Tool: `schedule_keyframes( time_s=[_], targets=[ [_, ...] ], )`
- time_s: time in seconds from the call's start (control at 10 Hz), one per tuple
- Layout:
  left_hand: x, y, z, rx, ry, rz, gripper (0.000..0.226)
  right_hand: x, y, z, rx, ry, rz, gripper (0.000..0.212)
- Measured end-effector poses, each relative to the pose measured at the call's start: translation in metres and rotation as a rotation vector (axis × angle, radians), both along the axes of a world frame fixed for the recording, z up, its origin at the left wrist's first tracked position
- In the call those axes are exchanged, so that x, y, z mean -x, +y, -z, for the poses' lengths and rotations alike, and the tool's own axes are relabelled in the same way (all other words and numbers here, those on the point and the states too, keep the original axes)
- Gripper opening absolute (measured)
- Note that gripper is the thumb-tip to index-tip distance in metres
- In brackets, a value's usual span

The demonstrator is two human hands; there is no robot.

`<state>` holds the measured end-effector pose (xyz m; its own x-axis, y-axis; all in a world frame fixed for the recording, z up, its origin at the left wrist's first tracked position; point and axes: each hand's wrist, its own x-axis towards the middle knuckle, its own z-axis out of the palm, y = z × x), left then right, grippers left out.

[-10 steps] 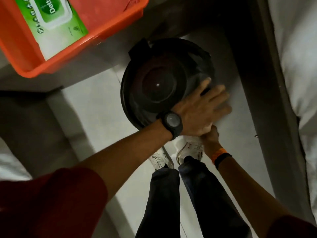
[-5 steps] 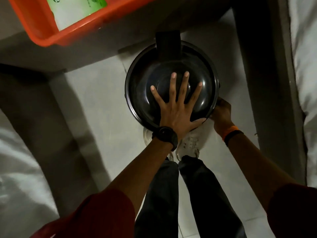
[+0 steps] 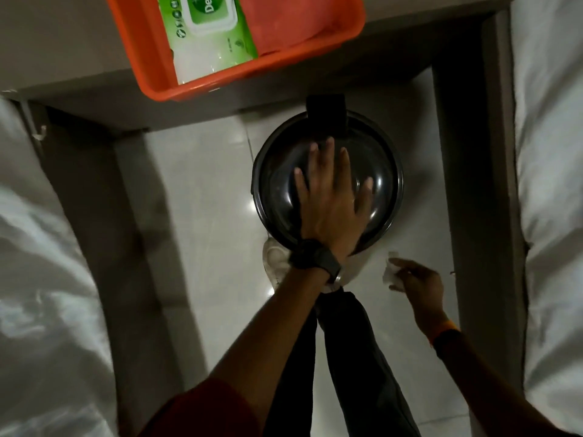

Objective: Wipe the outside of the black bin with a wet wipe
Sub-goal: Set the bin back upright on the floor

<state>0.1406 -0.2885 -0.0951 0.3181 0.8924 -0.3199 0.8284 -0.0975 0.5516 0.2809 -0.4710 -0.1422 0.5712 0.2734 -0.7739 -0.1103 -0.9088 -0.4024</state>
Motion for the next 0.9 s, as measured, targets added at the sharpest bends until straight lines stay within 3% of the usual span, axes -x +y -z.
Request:
schedule_keyframes(
  time_s=[0.1,0.3,0.5,0.6,0.7,0.8,0.9],
  targets=[
    [0.043,0.052,-0.045,-0.118,-0.195,-0.123,0.055,0.013,-0.004,-0.043,-0.058,0.065,0.053,0.024],
    [0.095,0.128,-0.103,-0.094,-0.453,-0.282,0.043,0.044,0.046,-0.070,-0.167,-0.060,-0.172,0.017],
    [0.109,0.155,-0.118,-0.029,-0.437,-0.273,0.039,0.063,0.135,-0.038,-0.292,-0.163,-0.537,0.025],
    [0.105,0.158,-0.115,0.026,-0.446,-0.304,0.037,0.061,0.158,-0.025,-0.225,-0.148,-0.593,0.032],
    [0.097,0.165,-0.106,0.025,-0.406,-0.279,0.036,0.050,0.153,-0.027,-0.239,-0.196,-0.597,0.025],
    [0.089,0.169,-0.112,-0.088,-0.194,-0.157,0.047,0.033,0.112,-0.044,-0.223,-0.195,-0.619,0.019],
    [0.084,0.187,-0.141,-0.305,0.035,0.030,0.062,-0.006,-0.027,-0.095,0.006,-0.267,-0.869,0.032]
  ],
)
